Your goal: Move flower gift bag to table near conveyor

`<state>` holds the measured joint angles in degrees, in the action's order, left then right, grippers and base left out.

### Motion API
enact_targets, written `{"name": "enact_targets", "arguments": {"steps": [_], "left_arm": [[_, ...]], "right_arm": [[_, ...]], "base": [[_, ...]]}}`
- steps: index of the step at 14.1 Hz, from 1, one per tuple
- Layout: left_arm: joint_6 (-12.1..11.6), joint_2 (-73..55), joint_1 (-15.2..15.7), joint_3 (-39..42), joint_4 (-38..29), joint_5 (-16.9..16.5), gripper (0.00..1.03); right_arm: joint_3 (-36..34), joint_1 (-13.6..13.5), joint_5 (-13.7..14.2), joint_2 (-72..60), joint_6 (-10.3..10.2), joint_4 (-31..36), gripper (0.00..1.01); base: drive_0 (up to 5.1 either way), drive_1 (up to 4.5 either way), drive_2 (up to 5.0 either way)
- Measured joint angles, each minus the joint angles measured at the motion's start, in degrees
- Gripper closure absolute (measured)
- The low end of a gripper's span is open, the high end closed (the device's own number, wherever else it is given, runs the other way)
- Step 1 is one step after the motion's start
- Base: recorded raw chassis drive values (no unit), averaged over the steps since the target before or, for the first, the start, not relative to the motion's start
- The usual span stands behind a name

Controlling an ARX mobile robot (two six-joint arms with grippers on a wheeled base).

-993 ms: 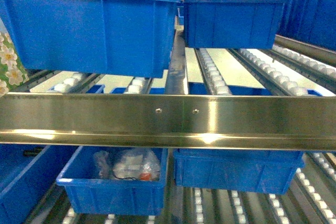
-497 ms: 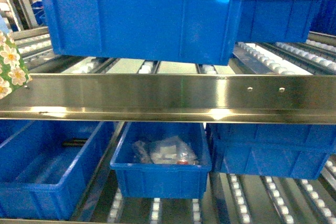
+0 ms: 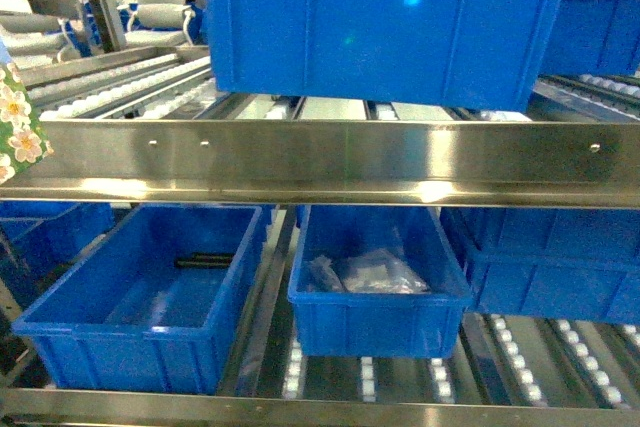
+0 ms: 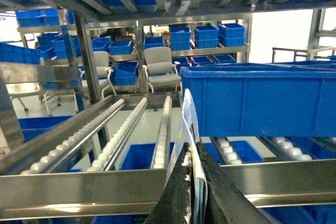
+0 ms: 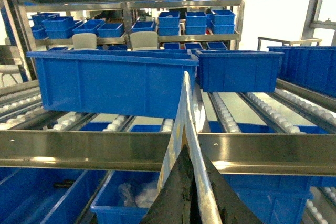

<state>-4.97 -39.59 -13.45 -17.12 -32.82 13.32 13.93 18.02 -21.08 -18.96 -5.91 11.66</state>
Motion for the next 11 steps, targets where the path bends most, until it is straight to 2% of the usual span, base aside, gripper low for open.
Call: {"name": "enact_targets", "arguments": {"steps": [11], "left_arm": [[0.0, 0.02, 0.0, 0.0, -0.11, 0.0, 1.01]], "right_arm": [[0.0, 0.0, 0.0, 0.24, 0.0, 0.37, 0.99]], "base": [[-4.9, 2.43, 2.6]]}}
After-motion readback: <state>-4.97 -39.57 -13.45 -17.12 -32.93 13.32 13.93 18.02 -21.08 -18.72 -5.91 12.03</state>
